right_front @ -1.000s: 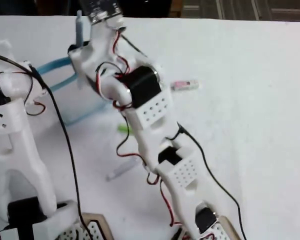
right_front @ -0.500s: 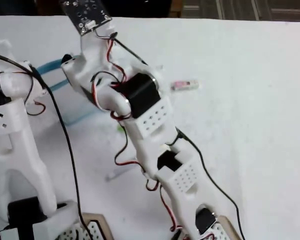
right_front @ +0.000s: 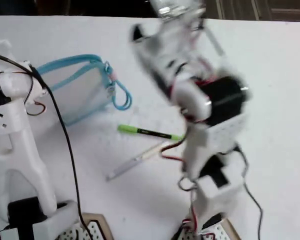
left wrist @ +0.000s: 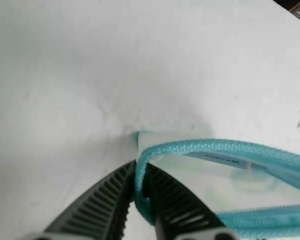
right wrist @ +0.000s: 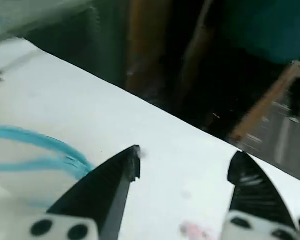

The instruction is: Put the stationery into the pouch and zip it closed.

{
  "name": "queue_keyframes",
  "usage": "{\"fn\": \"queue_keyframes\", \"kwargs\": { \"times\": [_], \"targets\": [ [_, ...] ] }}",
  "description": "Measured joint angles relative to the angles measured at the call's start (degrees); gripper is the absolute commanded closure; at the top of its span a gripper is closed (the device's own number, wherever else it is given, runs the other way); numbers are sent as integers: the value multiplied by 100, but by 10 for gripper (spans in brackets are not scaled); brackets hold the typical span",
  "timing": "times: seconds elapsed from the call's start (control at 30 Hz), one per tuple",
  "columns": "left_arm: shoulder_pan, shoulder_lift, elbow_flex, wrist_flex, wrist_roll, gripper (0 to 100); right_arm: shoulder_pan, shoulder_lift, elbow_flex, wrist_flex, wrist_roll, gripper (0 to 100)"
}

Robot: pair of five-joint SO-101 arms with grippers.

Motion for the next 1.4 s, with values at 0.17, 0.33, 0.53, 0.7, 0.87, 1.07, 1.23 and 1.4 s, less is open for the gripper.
{"fn": "queue_keyframes", "kwargs": {
  "times": [0.17,0.33,0.53,0.7,0.87,1.07,1.23,1.4],
  "targets": [
    [0,0,0,0,0,978,264,-1292,2857,0,1477,722],
    [0,0,0,0,0,978,35,-2716,6303,0,3226,722],
    [0,0,0,0,0,978,-607,-4545,9846,-1020,4352,723],
    [0,0,0,0,0,978,-1451,-5415,12255,-2585,4404,723],
    [0,0,0,0,0,978,-2127,-5336,13459,-4097,4404,722],
    [0,0,0,0,0,978,-2382,-4255,13336,-4765,4141,720],
    [0,0,0,0,0,978,-2391,-3033,12897,-4756,4132,721],
    [0,0,0,0,0,978,-2435,-2127,12510,-4756,4387,722]
  ]
}}
